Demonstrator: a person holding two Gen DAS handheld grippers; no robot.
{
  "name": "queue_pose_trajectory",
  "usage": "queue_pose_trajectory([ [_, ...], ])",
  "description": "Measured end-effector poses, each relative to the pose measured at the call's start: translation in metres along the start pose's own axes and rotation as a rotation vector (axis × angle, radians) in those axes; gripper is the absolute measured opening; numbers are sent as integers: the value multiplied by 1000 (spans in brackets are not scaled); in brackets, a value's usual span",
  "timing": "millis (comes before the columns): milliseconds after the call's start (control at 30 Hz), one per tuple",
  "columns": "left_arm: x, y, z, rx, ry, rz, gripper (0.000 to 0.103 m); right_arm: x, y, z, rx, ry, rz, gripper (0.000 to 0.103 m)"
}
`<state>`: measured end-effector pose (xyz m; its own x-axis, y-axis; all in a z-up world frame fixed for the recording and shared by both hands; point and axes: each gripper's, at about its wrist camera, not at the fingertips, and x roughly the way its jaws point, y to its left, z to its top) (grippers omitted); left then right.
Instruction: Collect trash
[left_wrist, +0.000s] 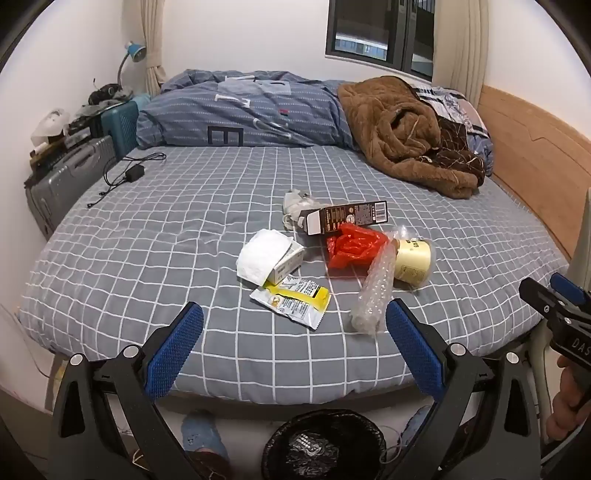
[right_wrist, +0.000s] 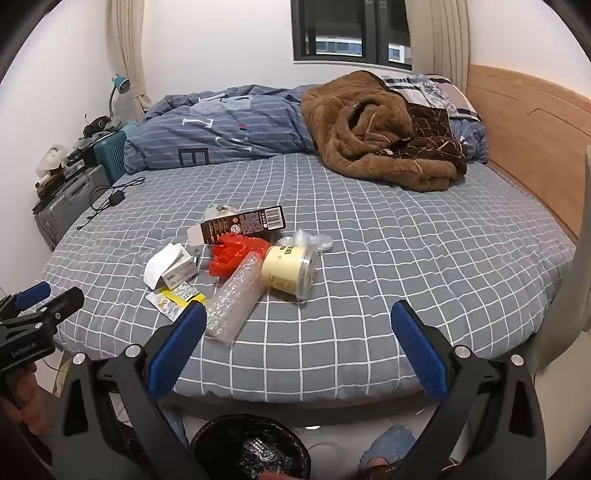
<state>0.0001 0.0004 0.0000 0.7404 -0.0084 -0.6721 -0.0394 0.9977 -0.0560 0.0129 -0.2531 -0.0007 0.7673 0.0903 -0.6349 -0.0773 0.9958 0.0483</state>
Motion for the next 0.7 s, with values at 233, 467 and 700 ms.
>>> queue_pose_trajectory([
  [233, -1, 4, 6, 2, 1, 0, 97, -1, 0, 2, -2, -7, 6, 96],
  [467, 1, -1, 3, 4, -1, 5, 97, 0, -1, 4, -5, -9, 1, 96],
  [700, 2, -2, 2, 5, 1, 13, 97, 3, -2, 1, -3, -7, 4, 96],
])
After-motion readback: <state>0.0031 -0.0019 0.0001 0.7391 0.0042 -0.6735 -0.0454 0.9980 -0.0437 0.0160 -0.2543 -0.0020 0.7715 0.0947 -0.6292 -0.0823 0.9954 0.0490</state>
